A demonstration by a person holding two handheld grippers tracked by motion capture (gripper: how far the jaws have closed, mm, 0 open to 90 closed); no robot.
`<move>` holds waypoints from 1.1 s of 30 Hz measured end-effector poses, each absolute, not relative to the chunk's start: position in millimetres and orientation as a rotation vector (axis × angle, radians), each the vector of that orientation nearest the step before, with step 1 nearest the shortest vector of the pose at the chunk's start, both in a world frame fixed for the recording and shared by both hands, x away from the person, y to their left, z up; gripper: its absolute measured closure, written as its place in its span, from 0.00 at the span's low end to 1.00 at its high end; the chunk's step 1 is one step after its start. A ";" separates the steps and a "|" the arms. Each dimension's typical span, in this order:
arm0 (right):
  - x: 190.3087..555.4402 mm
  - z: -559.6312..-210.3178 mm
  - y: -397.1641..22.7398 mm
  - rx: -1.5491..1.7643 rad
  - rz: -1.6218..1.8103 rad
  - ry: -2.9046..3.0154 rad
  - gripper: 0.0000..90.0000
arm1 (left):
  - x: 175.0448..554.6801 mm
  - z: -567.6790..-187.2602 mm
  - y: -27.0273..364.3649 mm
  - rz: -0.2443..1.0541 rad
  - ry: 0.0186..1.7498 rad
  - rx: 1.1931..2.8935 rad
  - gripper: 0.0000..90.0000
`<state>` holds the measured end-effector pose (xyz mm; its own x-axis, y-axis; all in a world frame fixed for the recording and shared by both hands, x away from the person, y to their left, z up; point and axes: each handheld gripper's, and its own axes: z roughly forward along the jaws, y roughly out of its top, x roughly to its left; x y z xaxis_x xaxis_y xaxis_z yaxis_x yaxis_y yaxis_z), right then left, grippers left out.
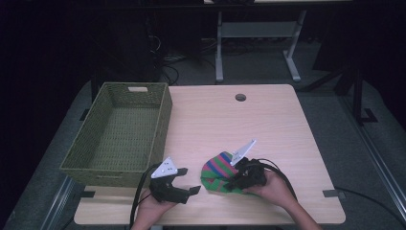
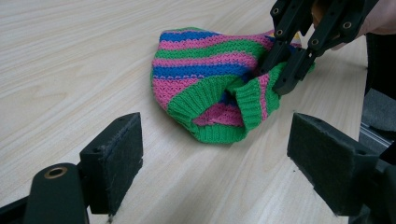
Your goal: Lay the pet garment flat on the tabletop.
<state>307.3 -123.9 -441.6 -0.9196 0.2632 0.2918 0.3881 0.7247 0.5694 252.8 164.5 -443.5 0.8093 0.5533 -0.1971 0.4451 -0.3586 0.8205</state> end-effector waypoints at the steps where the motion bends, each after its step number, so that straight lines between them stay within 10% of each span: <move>1: 307.3 -440.9 -124.6 -0.524 -0.970 -2.737 0.88 | 252.8 -443.3 164.6 0.140 0.740 2.008 0.20; 33: 299.5 -395.1 -161.8 -0.580 -1.166 -2.704 0.90 | 254.7 -443.2 154.2 0.110 0.686 2.009 0.20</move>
<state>299.5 -161.8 -395.1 -0.9160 0.2921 0.2750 0.4005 0.6252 0.6698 254.7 154.2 -443.2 0.8368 0.5099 -0.1994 0.4216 -0.3677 0.8289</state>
